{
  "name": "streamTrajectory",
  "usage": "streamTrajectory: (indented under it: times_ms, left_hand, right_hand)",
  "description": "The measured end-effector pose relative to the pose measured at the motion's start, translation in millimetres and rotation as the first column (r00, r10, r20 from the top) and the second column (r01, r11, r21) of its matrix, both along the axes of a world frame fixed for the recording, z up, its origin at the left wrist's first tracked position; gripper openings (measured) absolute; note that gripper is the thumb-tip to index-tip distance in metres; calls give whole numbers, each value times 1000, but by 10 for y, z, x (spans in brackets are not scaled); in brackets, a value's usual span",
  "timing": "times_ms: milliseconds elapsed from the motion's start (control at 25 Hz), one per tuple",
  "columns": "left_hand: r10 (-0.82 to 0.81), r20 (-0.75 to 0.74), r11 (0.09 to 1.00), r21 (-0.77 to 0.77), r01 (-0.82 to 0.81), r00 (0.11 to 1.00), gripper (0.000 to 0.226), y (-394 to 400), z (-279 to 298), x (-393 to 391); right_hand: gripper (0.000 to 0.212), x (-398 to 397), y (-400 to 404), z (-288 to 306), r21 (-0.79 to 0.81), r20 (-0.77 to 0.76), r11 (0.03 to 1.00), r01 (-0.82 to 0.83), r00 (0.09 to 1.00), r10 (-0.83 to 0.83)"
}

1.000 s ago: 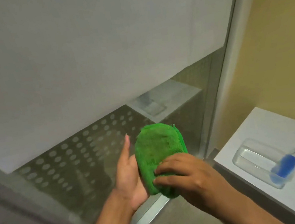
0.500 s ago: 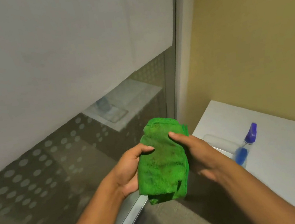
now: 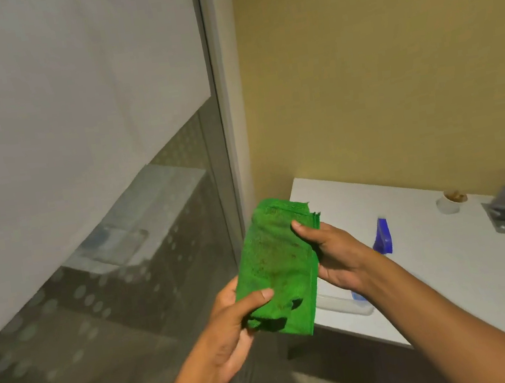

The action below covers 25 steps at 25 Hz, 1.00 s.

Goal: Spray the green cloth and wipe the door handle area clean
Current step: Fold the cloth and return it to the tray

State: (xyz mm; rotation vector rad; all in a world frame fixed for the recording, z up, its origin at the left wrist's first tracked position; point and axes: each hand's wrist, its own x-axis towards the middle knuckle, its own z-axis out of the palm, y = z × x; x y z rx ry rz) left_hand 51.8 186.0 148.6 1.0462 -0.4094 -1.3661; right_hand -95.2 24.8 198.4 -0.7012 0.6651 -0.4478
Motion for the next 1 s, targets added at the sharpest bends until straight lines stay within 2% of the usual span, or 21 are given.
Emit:
streamTrajectory:
  times_ms: [120,200,240,320,400,480,560,600,680,760,840,880,920,1000]
  left_hand:
    - [-63,-169,998,9,65,984,58,-316,2,18]
    - [-90,-195,993,58,103,977,52,-573,53,15]
    - [-90,-210,991,81,109,974,49,-704,93,7]
    - [-83,-233,985,128,115,969,48,-982,161,3]
    - [-77,-213,981,159,112,974,44,-1274,180,-6]
    - [-31,-232,985,156,69,972,49,-1531,199,-10]
    - [-49,-321,992,96,84,946,64,-1727,236,-15]
    - [-70,-336,993,64,97,939,68,-1816,253,-32]
    - [-97,-281,994,14,105,955,56,-1991,245,-86]
    - [-87,-228,996,2,90,970,41,-2144,196,-152]
    - [-41,-251,999,7,44,967,44,-2232,133,-178]
    - [-12,-261,1000,10,15,965,47,-2268,84,-177]
    - [12,-261,1000,16,-8,965,46,-2296,27,-174]
    - [55,-209,998,46,-47,976,35,-2342,-130,-176]
  right_hand:
    - [35,29,-280,-18,-114,5,986,123,992,-123]
    - [35,-37,-420,-25,-341,-59,928,149,982,-179]
    - [38,-91,-479,-22,-500,-101,857,127,974,-203]
    - [65,-195,-591,16,-779,-204,625,-46,962,-183]
    - [85,-258,-733,56,-887,-354,363,-284,924,-142]
    - [83,-332,-926,66,-887,-455,143,-439,883,-111]
    - [66,-402,-1075,83,-867,-498,63,-494,861,-104]
    - [60,-442,-1141,87,-856,-517,47,-515,848,-112]
    - [60,-501,-1253,66,-846,-532,44,-531,838,-124]
    - [52,-541,-1341,-23,-873,-487,118,-474,862,-139]
    - [32,-536,-1372,-139,-920,-384,173,-351,896,-225]
    - [24,-518,-1358,-212,-937,-349,125,-326,884,-310]
    - [24,-493,-1324,-297,-936,-337,37,-351,857,-390]
    - [32,-459,-1243,-502,-881,-346,-143,-452,819,-459]
